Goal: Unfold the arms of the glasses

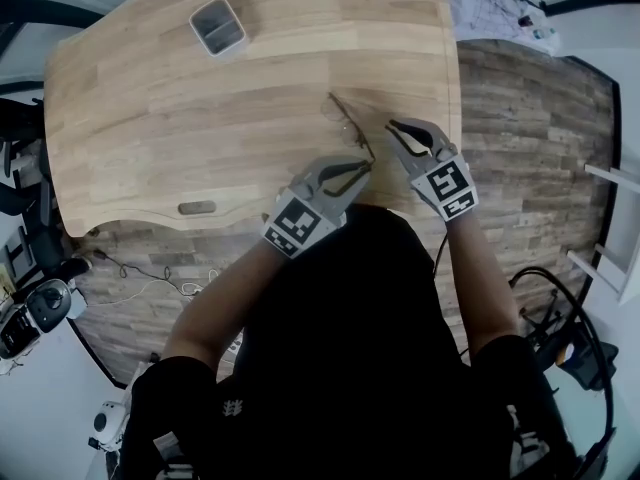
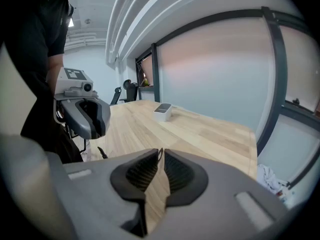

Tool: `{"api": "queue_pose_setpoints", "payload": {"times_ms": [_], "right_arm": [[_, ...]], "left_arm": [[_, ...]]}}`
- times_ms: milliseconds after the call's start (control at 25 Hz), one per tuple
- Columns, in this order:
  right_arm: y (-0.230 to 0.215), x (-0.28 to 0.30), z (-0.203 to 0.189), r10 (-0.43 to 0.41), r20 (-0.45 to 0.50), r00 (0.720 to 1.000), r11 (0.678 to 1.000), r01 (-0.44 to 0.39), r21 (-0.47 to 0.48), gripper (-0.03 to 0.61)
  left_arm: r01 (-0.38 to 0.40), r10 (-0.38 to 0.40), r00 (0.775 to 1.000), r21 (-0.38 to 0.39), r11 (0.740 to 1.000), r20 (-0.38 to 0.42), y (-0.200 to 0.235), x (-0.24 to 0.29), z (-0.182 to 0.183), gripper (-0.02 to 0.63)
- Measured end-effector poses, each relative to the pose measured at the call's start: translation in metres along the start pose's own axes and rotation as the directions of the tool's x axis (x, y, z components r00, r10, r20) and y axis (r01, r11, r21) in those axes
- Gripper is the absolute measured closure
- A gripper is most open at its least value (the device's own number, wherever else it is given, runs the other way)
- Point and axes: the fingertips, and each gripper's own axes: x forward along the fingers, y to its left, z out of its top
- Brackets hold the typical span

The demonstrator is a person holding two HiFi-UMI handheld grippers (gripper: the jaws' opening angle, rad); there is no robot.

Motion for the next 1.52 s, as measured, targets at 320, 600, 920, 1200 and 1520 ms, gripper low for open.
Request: {"api": "queue_pose_setpoints", "payload": {"times_ms": [320,600,920,1200,1520], "right_arm": [[0.002,0.013,0.013,0.026,-0.002,1.000,0.999,-0.026,-0.027,0.549],[0.002,0.022,0.015,0.033,0.002,0.999,0.999,-0.032,-0.028,0.549],[0.000,0.022,0.003,0.015,0.002,1.000,1.000,-0.015,0.012,0.549],[-0.003,0.027,-0.011,0.033,-0.022,0.999,0.999,-0.033,-0.002,0.549],[-0.004,0.040,-0.022,0.050,-0.023,0.998,0.998,-0.049,0.025,0.549]], "left_arm": [[-0.122,0.123,0.988,-0.017,0.992,0.090,0.034,-0.028,0.022,0.572],[-0.169,0.173,0.985,-0.154,0.974,0.018,0.073,-0.027,-0.007,0.521],[-0.197,0.164,0.977,-0.270,0.943,-0.139,0.090,0.008,-0.072,0.513],[-0.249,0.193,0.964,-0.361,0.899,-0.184,0.113,0.027,-0.096,0.514],[-0.216,0.111,0.963,-0.458,0.862,-0.245,0.114,0.048,-0.117,0.525]]}}
